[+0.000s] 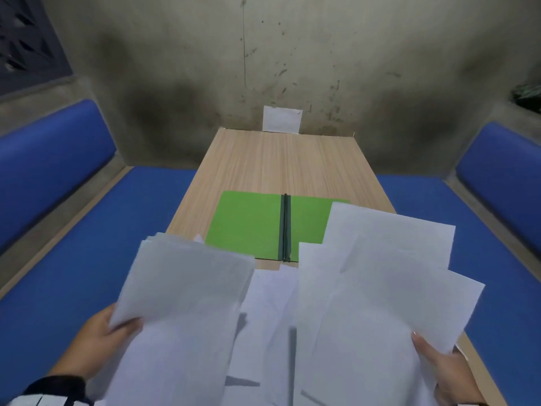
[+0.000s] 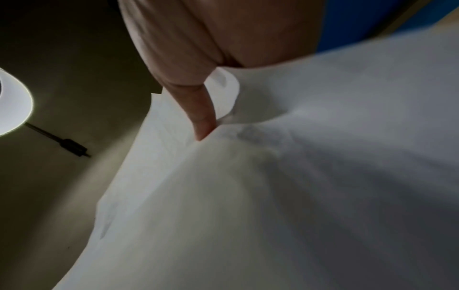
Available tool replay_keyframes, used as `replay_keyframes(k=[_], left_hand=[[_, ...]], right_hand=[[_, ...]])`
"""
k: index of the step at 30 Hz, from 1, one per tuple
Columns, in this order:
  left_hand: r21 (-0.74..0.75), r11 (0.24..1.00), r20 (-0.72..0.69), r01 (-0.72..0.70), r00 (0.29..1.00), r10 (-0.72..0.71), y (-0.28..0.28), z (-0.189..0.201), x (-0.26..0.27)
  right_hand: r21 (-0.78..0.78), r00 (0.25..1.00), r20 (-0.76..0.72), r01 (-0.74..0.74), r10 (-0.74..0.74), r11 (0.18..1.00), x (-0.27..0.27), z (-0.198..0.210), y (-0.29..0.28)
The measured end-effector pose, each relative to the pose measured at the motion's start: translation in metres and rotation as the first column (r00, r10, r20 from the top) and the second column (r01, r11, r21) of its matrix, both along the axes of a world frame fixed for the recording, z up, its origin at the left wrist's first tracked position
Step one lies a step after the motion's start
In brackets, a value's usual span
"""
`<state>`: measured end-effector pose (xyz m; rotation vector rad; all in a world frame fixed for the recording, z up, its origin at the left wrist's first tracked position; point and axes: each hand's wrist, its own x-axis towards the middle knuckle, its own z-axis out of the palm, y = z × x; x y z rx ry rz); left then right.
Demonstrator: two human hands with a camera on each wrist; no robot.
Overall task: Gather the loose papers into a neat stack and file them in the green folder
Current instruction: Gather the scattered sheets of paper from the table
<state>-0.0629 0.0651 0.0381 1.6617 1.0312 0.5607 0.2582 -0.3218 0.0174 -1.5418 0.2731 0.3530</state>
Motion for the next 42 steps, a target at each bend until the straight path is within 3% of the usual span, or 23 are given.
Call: replay_keyframes(k=[7, 10, 13, 18, 20, 25, 29, 31, 35, 39, 42], left_hand=[[0.048, 0.992, 0.076, 0.116, 0.990, -0.119, -0.016, 0.039, 0.014], [-0.074, 0.995, 0.169, 0.069, 0.984, -0.056, 0.001, 0.038, 0.008], [-0.082, 0.996, 0.211, 0.037, 0.977, -0.019, 0.016, 0.042, 0.000], [-0.277, 0.954, 0.354, 0.116, 0.935, -0.011, 0.029, 0.039, -0.008], [-0.286, 0.948, 0.389, 0.142, 0.921, -0.021, 0.029, 0.036, -0.003], [-0.289, 0.875, 0.447, 0.389, 0.863, -0.236, 0.015, 0.061, 0.031], [-0.281, 0.784, 0.362, 0.553, 0.818, -0.447, 0.011, 0.078, 0.061], [-0.287, 0.697, 0.313, 0.658, 0.752, -0.581, 0.010, 0.084, 0.072], [-0.307, 0.614, 0.219, 0.727, 0.682, -0.698, 0.010, 0.082, 0.086], [-0.308, 0.602, 0.200, 0.737, 0.669, -0.716, 0.009, 0.080, 0.098], [-0.278, 0.666, 0.202, 0.692, 0.720, -0.664, 0.007, 0.079, 0.104]], right_hand=[[0.134, 0.998, -0.027, -0.055, 0.059, 0.990, -0.013, 0.012, 0.015], [0.192, 0.995, -0.051, -0.069, 0.080, 0.979, -0.014, 0.012, 0.018], [0.160, 0.996, -0.086, -0.013, 0.027, 0.987, -0.014, 0.009, 0.019], [-0.029, 0.997, -0.065, 0.047, -0.048, 0.999, -0.014, 0.014, 0.015], [-0.158, 0.996, -0.045, 0.063, -0.071, 0.985, -0.011, 0.021, 0.011], [-0.314, 0.997, 0.063, 0.071, -0.054, 0.947, 0.006, 0.033, 0.009], [-0.233, 0.991, 0.130, 0.061, -0.031, 0.971, 0.016, 0.049, 0.022], [-0.205, 0.988, 0.155, 0.028, 0.004, 0.978, 0.020, 0.054, 0.035], [-0.189, 0.960, 0.277, 0.099, -0.043, 0.977, 0.028, 0.066, 0.053], [-0.174, 0.948, 0.314, 0.011, 0.045, 0.985, 0.028, 0.079, 0.063], [-0.188, 0.937, 0.272, -0.172, 0.220, 0.967, 0.018, 0.080, 0.068]])
